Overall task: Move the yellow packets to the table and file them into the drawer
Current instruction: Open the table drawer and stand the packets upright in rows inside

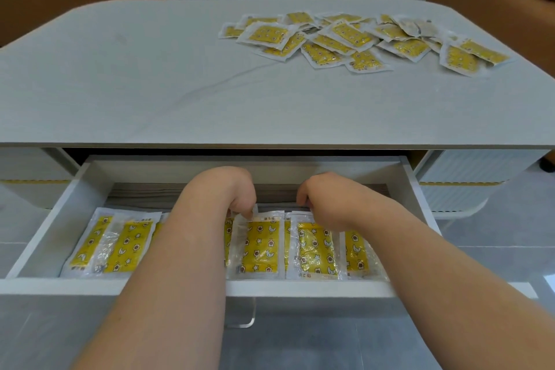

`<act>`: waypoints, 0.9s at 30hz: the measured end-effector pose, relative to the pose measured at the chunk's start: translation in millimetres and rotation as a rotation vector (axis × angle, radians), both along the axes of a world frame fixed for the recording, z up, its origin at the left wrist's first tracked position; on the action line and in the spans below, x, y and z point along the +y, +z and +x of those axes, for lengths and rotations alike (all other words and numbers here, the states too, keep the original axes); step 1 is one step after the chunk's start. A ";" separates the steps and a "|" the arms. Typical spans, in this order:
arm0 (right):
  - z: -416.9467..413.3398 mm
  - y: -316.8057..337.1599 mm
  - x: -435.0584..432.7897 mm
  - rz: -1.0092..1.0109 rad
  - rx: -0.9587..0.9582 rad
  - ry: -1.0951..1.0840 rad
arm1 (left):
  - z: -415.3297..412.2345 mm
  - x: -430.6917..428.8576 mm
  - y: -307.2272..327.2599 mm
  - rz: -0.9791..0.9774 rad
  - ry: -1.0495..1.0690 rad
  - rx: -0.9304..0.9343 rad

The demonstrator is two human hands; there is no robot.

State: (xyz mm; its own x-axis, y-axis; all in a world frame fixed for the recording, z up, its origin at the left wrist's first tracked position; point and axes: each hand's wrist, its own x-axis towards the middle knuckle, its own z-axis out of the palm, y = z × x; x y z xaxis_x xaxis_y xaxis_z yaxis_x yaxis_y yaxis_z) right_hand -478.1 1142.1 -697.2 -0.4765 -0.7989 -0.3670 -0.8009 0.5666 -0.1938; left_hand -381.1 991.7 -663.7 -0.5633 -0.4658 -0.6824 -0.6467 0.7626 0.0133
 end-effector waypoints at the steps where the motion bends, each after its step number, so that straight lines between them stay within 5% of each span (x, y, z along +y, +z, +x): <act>1: -0.4 -0.7 -0.3 -0.007 0.006 0.001 | 0.6 1.1 1.2 -0.001 -0.001 -0.001; 6: -0.3 4.5 0.5 -0.010 0.025 -0.008 | 0.5 3.7 13.9 -0.034 -0.044 0.041; 14: 0.5 70.2 2.3 -0.150 -0.010 -0.065 | -6.3 15.8 65.1 0.266 0.056 0.386; 22: -24.1 93.9 17.2 -0.506 0.062 -0.382 | -37.3 18.6 49.9 -0.026 0.220 1.091; 27: -70.6 64.3 11.1 -0.630 0.283 -0.568 | -83.8 4.8 31.7 -0.189 0.239 1.174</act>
State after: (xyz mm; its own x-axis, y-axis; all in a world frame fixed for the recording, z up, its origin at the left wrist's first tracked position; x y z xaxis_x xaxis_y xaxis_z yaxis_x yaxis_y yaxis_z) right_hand -548.7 1153.2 -632.9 -0.8679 -0.4282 0.2518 -0.4968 0.7474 -0.4412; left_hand -464.9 996.5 -632.0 -0.6797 -0.6795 0.2762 -0.4401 0.6791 0.5875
